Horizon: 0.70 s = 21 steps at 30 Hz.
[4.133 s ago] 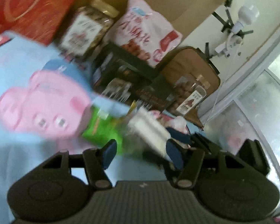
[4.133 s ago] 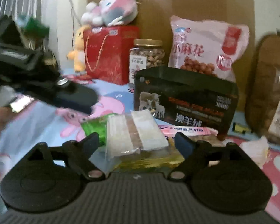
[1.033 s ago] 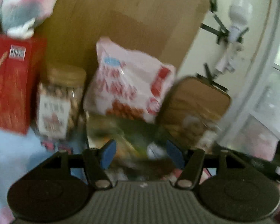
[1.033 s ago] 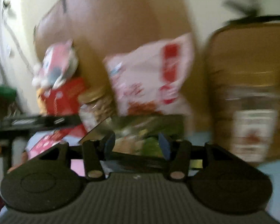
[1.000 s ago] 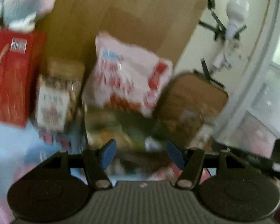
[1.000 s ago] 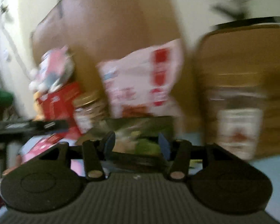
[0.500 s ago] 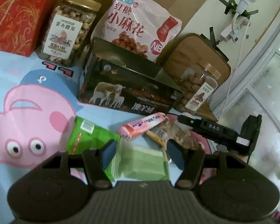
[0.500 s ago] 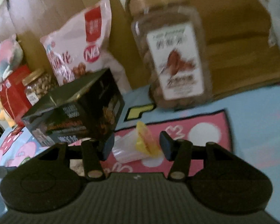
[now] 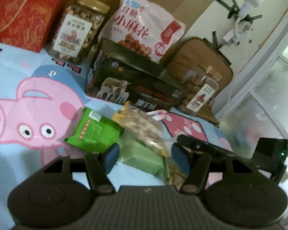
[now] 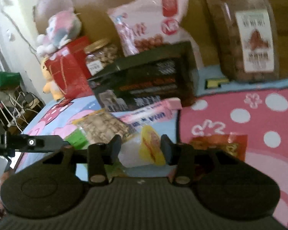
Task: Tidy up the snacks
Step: 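Reach the left gripper to the clear nut bag with yellow clip and grasp, then carry the nut bag into the dark tin box and release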
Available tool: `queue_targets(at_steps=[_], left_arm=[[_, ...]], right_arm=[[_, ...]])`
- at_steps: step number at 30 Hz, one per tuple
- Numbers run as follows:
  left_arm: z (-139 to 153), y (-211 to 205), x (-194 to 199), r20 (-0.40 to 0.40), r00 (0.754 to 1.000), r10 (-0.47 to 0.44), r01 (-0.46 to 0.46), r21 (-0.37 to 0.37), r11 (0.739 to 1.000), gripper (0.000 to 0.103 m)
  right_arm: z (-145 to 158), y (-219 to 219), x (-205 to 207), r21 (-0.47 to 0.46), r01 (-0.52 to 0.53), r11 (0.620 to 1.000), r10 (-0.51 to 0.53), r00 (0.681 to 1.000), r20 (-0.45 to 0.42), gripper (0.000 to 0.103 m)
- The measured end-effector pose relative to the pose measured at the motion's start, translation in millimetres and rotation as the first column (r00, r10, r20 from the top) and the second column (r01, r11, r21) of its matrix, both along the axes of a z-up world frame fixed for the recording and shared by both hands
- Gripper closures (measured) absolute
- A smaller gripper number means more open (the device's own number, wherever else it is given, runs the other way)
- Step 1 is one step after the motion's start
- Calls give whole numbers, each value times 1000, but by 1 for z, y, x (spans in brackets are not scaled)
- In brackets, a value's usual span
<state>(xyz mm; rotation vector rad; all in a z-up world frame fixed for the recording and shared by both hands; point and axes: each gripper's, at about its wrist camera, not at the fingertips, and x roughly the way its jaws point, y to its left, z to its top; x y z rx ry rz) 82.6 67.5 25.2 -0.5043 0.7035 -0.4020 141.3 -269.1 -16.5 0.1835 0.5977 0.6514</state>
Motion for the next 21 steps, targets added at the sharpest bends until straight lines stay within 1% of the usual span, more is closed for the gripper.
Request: queue_targets(at_steps=[1,2,4,5,8,9,11,12,13,14,15,16,18,19,21], left_arm=[[2,2,-4,10,1000,0,0,0,1000,42],[4,3,-9,19,1000,0,0,-3,1000,42],[5,7,-16,26,1000,1,-1,-10,1000,37],[5,8,-18,25,1000,2,-1,-11,1000,37],[1,11,-23,12,1000,7,-7,-16,1000,37],[-1,12,-24,8,1000,9,-9,-20,1000,37],[-1,16,-24,4,1000,14,-13,-39,999,37],[0,19,-22,4,1000,18,-18,-45,999,37],[2,22,-20,7,1000,26,-26,-48,999,37],[6,25,-16,14,999,39,-38,-46,998,37],[9,27,-12,23,999,48,-47,-44,998,35],[13,29,-6,31,998,53,-52,-37,998,25],[17,32,10,35,997,72,-71,-20,997,19],[18,33,20,30,997,71,-71,-15,997,19],[17,31,40,23,998,57,-57,5,998,17]], right_arm=[[4,0,-6,4,0,1000,0,1000,18,85],[9,-1,-11,13,-7,1000,7,1000,25,88],[15,3,-24,24,-46,999,45,998,44,90],[15,7,-32,20,-78,997,77,996,44,90],[8,22,-49,-28,-183,983,183,983,0,89],[6,27,-56,-56,-195,979,196,981,1,89],[7,33,-65,-107,-192,976,198,979,52,88],[10,33,-67,-114,-180,977,189,979,79,88],[13,32,-66,-105,-169,980,179,980,91,84],[16,31,-63,-89,-158,983,166,981,96,75],[18,29,-58,-71,-142,987,148,985,93,68],[19,28,-51,-53,-122,991,126,989,83,57],[17,29,-37,-27,-98,995,99,994,48,55],[15,30,-32,-23,-96,995,96,995,29,54],[8,36,-20,-44,-88,995,88,996,0,52]])
